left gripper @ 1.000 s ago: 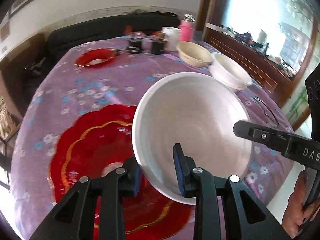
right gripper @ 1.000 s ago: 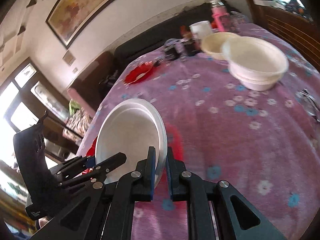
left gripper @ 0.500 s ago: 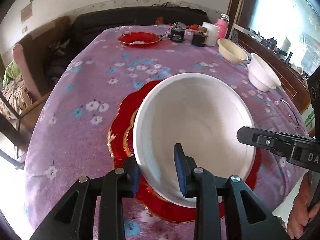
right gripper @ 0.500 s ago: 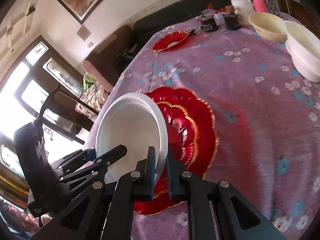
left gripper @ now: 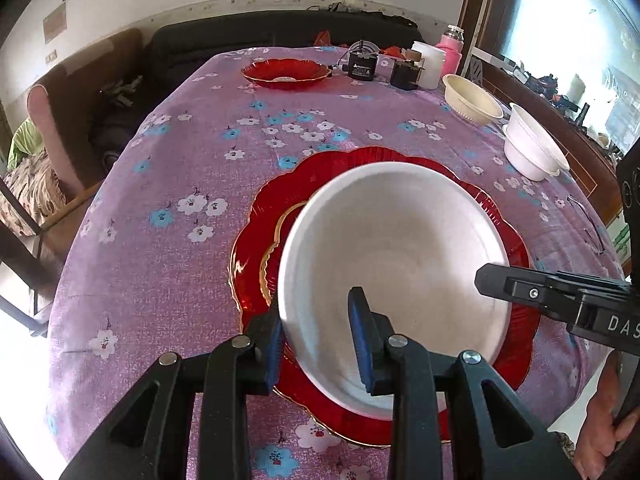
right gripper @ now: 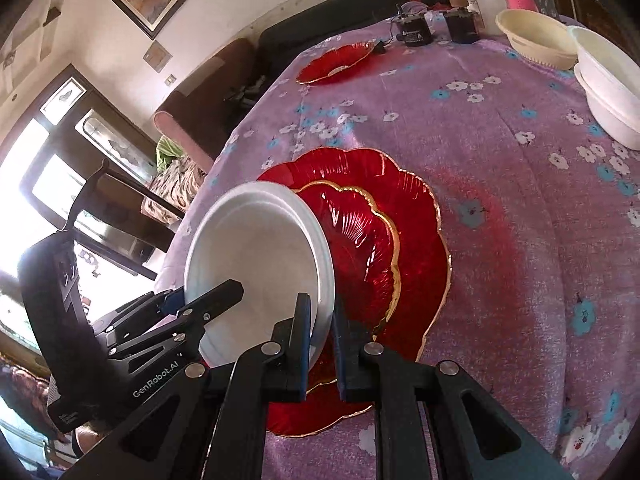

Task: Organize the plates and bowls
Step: 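Carry the white plate with both grippers and lower it onto the red plates, then open both grippers and withdraw them from the white plate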

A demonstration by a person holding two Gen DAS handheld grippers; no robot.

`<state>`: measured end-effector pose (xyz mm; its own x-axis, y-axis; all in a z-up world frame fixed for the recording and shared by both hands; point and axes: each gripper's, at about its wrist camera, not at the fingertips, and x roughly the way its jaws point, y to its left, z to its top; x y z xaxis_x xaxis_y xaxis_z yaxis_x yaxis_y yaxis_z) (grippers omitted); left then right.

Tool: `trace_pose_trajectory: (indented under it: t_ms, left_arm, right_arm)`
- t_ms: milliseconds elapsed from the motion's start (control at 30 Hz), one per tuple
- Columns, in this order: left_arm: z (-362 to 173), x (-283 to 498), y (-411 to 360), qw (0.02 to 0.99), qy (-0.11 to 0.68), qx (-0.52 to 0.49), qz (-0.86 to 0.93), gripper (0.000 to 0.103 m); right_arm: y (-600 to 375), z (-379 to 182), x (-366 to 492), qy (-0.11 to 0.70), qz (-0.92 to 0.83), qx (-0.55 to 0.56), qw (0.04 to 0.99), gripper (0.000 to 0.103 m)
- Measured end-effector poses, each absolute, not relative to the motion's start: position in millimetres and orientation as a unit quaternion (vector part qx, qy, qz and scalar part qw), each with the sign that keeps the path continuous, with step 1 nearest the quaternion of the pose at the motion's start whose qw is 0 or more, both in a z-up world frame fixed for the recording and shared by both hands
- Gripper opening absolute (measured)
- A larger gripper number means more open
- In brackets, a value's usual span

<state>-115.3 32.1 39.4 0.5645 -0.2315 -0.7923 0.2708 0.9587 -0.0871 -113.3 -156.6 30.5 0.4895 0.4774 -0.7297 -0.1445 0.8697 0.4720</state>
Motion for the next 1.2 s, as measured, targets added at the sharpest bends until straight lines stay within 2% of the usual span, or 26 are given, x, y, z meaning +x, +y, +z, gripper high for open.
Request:
trace_pose_trajectory:
  t_ms: [167,400,467,700,800,1200]
  left_arm:
    - [39.5,-113.5,31.7,0.884,0.445,0.020,-0.140,0.030]
    - [40.3,-113.7,29.6,0.884,0.444,0.021,-0.144,0.038]
    - [40.5,-113.7,29.2,0.884,0.444,0.022,-0.144,0.038]
    - [44.7,-114.2,32.0,0.890,0.434,0.010,-0.142,0.039]
    - [47.8,-114.2,34.7,0.895,0.427,0.008,-0.129,0.046]
    - [59.6,-116.5,35.5,0.903,0.412,-0.006,-0.122,0.048]
  right_arm:
    - [-163.6,32.6,-115.8,0.460,0.160,0.171,0.856,0.012]
    - [-166.9,33.2,-116.1,0.450,0.139,0.145,0.870,0.012]
    - [-163.6,35.6,-118.0,0.445,0.131,0.127,0.877,0.016]
    - [-185.3,45.4,-124.5,0.416,0.137,0.170,0.883,0.025]
    - [-195.6,46.9,-128.6,0.410,0.131,0.184,0.884,0.031]
    - [-234.3,39.3,-135.9,0.408,0.109,0.240,0.874,0.032]
